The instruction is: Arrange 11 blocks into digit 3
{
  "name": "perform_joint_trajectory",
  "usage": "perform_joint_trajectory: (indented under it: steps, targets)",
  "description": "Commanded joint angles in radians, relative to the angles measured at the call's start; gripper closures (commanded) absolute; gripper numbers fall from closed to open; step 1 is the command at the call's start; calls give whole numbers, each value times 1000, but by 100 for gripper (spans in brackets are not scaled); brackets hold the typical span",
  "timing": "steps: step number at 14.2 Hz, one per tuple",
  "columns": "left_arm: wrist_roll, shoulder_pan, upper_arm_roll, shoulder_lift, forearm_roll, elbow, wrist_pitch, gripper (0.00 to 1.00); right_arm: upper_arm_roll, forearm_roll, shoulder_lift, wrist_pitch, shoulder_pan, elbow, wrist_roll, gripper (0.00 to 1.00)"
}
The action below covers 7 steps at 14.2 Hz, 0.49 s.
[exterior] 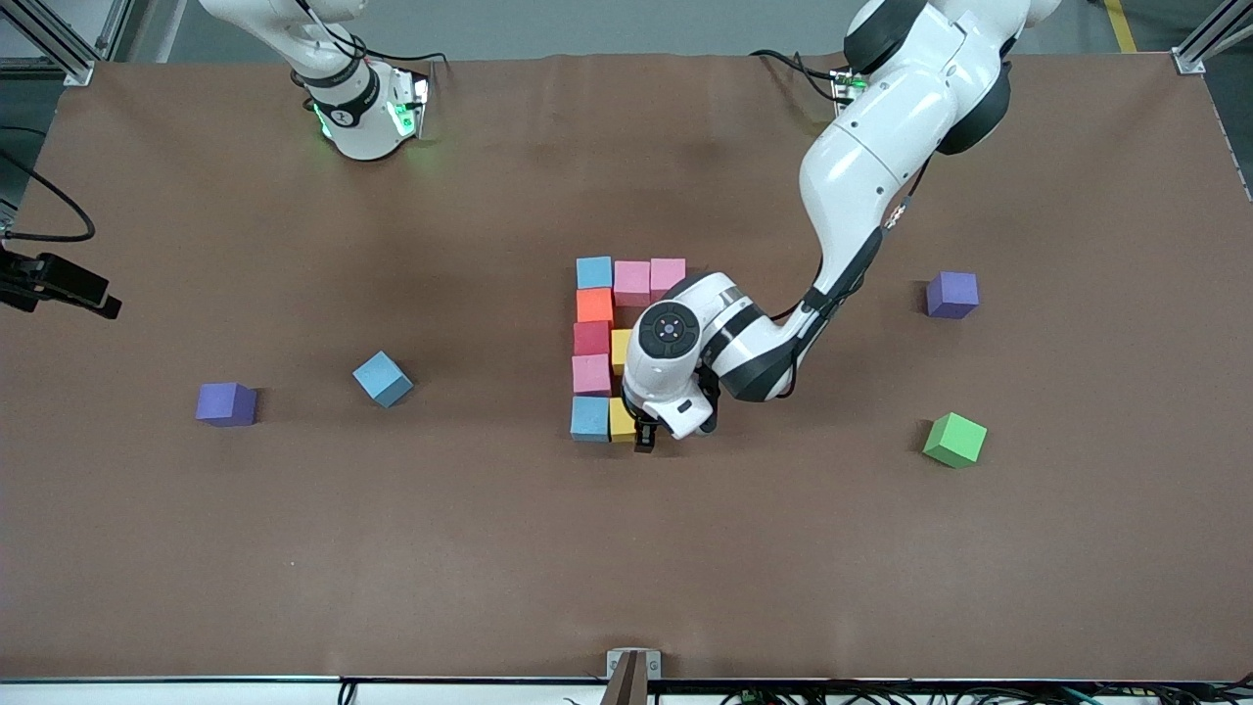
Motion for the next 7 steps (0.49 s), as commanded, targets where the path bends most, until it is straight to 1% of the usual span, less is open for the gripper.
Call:
perform_joint_trajectory:
  steps: [1, 3, 5, 7]
  targets:
    - [28, -7, 4, 1, -21, 20, -2, 0, -9, -56, -46, 17, 46, -47, 4, 0]
    - [28, -2, 1, -29, -21, 19, -30, 0, -13, -42, -68, 58, 33, -92, 5, 0]
    - [43, 10, -10, -74, -23, 19, -105, 0, -15, -20, -106, 115, 21, -163, 5, 0]
    - [85, 21, -10, -138, -48, 17, -180, 0, -15, -20, -106, 109, 21, -163, 5, 0]
